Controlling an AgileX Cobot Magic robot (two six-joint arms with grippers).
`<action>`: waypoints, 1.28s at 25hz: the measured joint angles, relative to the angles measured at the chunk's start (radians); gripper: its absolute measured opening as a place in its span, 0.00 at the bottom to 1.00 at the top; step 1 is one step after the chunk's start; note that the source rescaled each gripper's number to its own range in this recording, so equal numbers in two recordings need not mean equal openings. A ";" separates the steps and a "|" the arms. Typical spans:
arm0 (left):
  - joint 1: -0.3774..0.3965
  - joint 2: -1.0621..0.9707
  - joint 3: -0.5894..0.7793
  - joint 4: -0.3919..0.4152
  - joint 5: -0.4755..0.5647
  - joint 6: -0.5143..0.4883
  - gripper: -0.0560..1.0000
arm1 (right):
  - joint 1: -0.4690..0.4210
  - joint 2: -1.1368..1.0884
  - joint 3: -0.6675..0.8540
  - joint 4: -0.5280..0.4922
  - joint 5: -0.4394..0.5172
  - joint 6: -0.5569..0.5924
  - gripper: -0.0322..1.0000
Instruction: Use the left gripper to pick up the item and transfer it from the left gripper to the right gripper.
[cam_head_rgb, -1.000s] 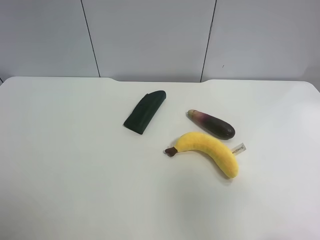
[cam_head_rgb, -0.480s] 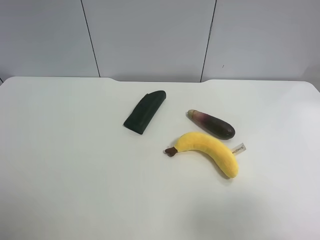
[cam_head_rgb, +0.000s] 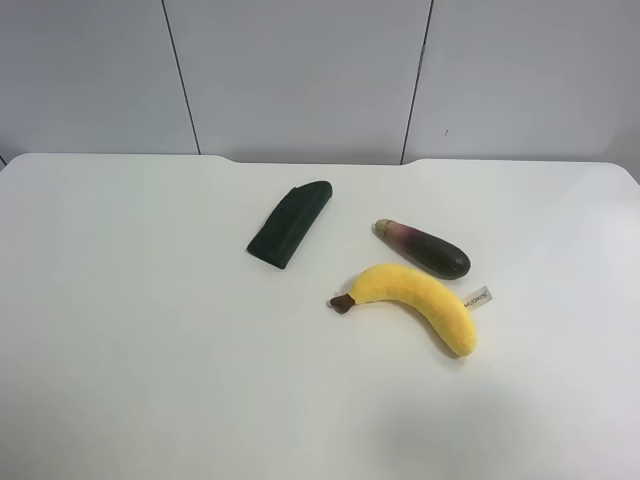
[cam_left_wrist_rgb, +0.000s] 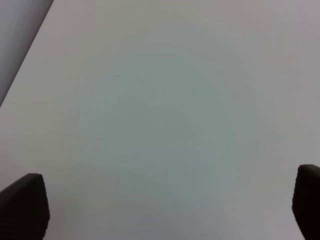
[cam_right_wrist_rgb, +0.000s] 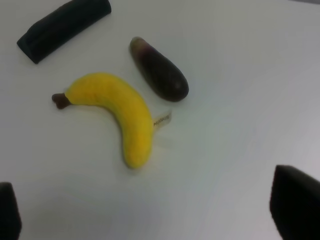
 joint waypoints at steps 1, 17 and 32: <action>0.000 0.000 0.000 0.000 0.000 0.000 1.00 | -0.018 0.000 0.000 0.001 0.000 0.000 1.00; 0.000 0.000 0.000 0.000 0.000 0.000 1.00 | -0.300 0.000 0.000 0.001 0.000 0.000 1.00; 0.000 0.000 0.000 0.000 0.000 0.000 1.00 | -0.300 0.000 0.000 0.001 0.000 0.000 1.00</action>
